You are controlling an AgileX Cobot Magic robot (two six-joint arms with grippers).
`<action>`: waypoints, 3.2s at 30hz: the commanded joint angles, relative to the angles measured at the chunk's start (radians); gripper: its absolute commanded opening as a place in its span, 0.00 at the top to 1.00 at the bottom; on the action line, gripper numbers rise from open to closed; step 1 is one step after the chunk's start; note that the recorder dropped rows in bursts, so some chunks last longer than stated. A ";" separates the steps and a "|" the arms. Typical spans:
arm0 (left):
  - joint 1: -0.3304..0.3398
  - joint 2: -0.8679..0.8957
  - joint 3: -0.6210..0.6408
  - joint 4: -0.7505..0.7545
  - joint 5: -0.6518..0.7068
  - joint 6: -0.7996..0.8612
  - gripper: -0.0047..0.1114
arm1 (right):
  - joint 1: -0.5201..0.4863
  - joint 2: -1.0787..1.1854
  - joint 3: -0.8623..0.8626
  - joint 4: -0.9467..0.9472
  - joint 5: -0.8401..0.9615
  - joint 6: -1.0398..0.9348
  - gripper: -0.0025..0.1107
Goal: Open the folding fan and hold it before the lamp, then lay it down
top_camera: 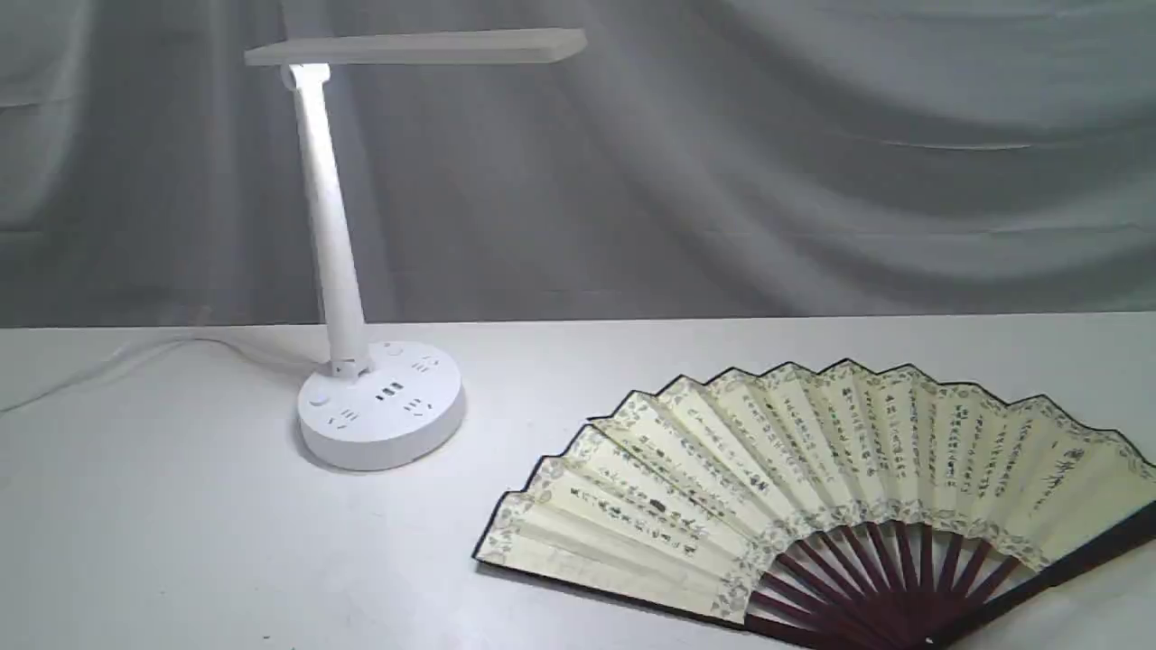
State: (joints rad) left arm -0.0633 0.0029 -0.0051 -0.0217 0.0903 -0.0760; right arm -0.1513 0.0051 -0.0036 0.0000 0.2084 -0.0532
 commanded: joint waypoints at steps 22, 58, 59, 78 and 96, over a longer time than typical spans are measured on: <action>-0.005 -0.003 0.005 0.022 0.128 0.010 0.96 | 0.002 -0.005 0.004 0.011 0.010 0.013 0.98; -0.005 -0.003 0.005 0.022 0.126 0.010 0.96 | 0.002 -0.005 0.004 0.078 0.006 0.013 0.98; -0.005 -0.003 0.005 0.022 0.126 0.010 0.96 | 0.002 -0.005 0.004 0.078 0.006 0.013 0.98; -0.005 -0.003 0.005 0.022 0.126 0.010 0.96 | 0.002 -0.005 0.004 0.078 0.006 0.013 0.98; -0.005 -0.003 0.005 0.022 0.126 0.010 0.96 | 0.002 -0.005 0.004 0.078 0.006 0.013 0.98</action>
State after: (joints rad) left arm -0.0633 0.0029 -0.0051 0.0000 0.2169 -0.0678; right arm -0.1513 0.0051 -0.0036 0.0733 0.2144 -0.0397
